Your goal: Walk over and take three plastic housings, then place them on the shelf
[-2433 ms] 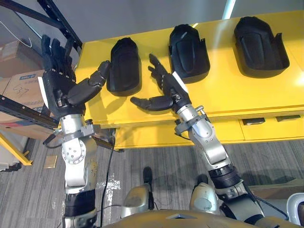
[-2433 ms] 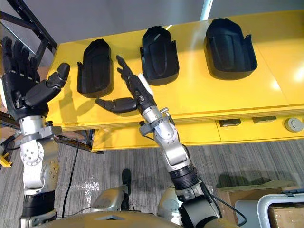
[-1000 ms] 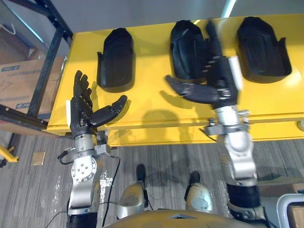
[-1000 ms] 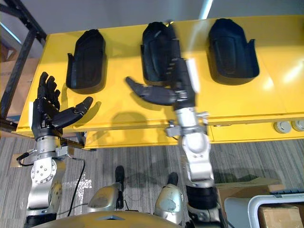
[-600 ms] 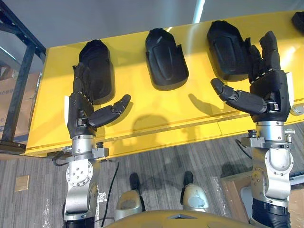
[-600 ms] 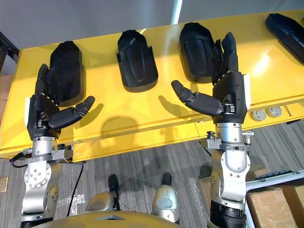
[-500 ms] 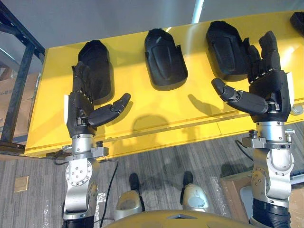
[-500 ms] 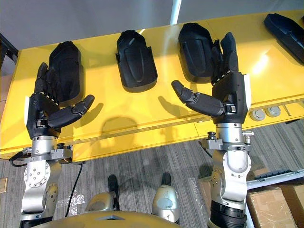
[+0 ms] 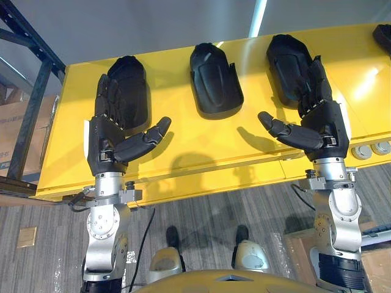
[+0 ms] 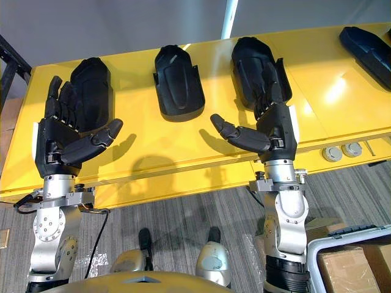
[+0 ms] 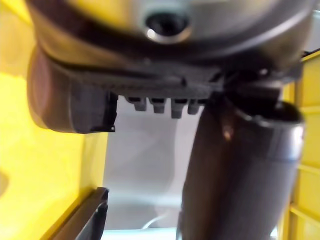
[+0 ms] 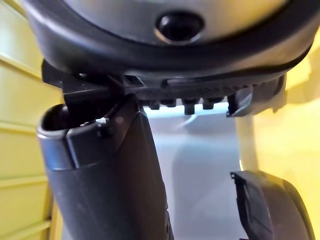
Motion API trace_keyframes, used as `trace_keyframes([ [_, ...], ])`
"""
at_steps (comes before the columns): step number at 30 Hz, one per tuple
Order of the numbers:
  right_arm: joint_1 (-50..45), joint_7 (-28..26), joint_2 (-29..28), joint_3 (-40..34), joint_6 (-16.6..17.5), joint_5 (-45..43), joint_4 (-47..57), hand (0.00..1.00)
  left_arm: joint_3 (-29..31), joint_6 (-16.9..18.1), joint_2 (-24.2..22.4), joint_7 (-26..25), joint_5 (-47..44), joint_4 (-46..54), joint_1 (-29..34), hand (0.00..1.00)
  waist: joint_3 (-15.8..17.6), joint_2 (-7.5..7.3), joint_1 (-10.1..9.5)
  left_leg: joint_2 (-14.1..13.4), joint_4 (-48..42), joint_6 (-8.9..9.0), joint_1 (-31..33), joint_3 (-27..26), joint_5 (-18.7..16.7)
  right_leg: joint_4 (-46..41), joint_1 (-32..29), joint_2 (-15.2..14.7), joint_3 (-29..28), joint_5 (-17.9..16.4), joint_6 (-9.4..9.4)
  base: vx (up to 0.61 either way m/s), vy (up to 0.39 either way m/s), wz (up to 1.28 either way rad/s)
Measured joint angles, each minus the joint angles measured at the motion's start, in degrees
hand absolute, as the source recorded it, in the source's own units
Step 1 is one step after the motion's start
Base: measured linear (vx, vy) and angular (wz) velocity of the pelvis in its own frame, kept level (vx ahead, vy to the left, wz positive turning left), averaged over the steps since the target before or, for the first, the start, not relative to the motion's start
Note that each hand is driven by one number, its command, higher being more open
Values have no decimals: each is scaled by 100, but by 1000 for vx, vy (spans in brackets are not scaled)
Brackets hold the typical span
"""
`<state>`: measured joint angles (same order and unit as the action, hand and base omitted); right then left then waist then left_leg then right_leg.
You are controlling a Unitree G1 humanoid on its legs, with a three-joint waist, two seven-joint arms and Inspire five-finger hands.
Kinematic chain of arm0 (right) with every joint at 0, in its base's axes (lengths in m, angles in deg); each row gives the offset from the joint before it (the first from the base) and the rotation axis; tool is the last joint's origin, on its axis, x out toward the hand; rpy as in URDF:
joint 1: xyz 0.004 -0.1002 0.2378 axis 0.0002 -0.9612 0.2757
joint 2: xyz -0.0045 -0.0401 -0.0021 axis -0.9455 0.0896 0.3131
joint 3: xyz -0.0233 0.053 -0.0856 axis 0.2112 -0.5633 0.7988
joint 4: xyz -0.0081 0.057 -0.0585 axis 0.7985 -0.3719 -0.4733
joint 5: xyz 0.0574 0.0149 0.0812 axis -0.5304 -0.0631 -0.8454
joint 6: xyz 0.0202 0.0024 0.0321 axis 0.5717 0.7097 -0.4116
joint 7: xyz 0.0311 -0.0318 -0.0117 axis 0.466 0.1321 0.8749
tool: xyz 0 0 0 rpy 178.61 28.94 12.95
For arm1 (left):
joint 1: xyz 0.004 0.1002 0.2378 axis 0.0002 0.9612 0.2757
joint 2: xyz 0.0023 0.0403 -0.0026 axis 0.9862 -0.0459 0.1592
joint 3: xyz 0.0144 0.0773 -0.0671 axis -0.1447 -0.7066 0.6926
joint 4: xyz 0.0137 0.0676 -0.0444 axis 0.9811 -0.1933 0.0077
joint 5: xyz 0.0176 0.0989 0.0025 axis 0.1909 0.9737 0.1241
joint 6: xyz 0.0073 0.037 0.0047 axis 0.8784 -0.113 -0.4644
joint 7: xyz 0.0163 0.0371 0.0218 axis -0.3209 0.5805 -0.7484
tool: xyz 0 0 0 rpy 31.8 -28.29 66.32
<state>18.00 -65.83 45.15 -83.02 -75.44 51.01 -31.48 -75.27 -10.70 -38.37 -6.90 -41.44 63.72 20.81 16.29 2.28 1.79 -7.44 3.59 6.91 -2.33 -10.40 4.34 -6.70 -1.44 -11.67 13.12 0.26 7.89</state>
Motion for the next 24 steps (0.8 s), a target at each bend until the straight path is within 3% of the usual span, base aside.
trace_keyframes([
  [24,682,103,-1,429,-74,19,-1091,100,30,0,38,-16,-1,-6,-32,100,-66,107,-34,3,-35,-6,141,277,83,-1,44,-12,249,-4,-18,-5,-2,5],
])
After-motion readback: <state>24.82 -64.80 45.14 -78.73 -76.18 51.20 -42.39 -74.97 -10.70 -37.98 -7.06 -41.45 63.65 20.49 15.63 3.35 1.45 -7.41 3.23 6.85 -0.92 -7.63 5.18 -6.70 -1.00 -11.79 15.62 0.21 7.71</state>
